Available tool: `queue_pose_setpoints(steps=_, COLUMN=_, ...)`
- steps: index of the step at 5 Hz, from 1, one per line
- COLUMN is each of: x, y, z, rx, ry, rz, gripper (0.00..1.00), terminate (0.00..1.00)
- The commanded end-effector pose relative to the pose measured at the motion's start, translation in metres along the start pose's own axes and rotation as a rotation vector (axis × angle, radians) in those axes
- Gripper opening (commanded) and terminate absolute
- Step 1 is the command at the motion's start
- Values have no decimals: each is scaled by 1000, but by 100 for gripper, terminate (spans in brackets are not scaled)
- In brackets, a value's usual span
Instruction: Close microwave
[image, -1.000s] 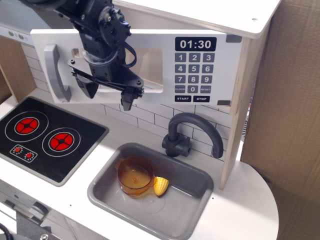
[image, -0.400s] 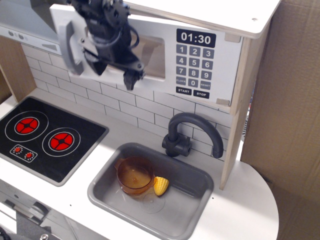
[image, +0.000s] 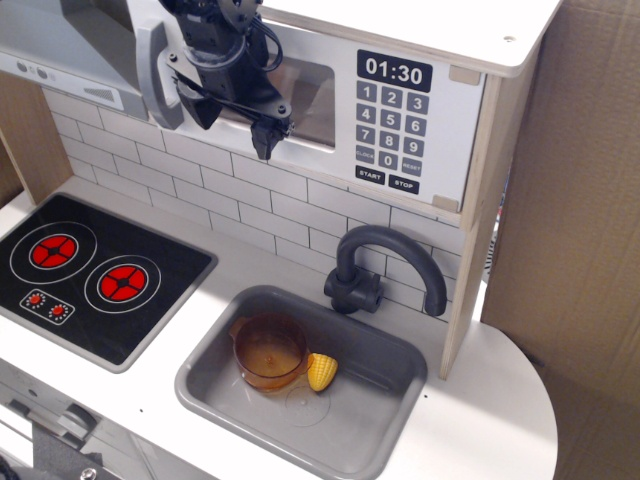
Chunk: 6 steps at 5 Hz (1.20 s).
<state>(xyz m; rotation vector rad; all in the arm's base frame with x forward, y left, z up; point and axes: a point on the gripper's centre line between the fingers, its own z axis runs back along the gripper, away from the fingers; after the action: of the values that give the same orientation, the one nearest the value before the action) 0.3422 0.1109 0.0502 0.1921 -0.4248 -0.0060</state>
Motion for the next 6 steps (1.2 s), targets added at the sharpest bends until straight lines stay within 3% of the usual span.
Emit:
queue_pose_setpoints(steps=1, x=23, y=7, z=5, rx=17, ry=-90, rz=5, gripper=100, terminate=0)
queue_pose_setpoints(steps=2, x=26, y=8, z=0, rx=30, ry=-148, rz=23, gripper=100, terminate=0)
queue_pose_setpoints(steps=3, x=32, y=8, z=0, rx=38, ry=-166, rz=-3, gripper=100, terminate=0)
queue_pose_setpoints(steps=4, x=30, y=4, z=3, rx=21, ry=-114, rz=-8, gripper=100, terminate=0)
queue_pose_setpoints(steps=6, x=-23, y=-29, z=32, rx=-7, ry=119, rz=159, gripper=100, terminate=0)
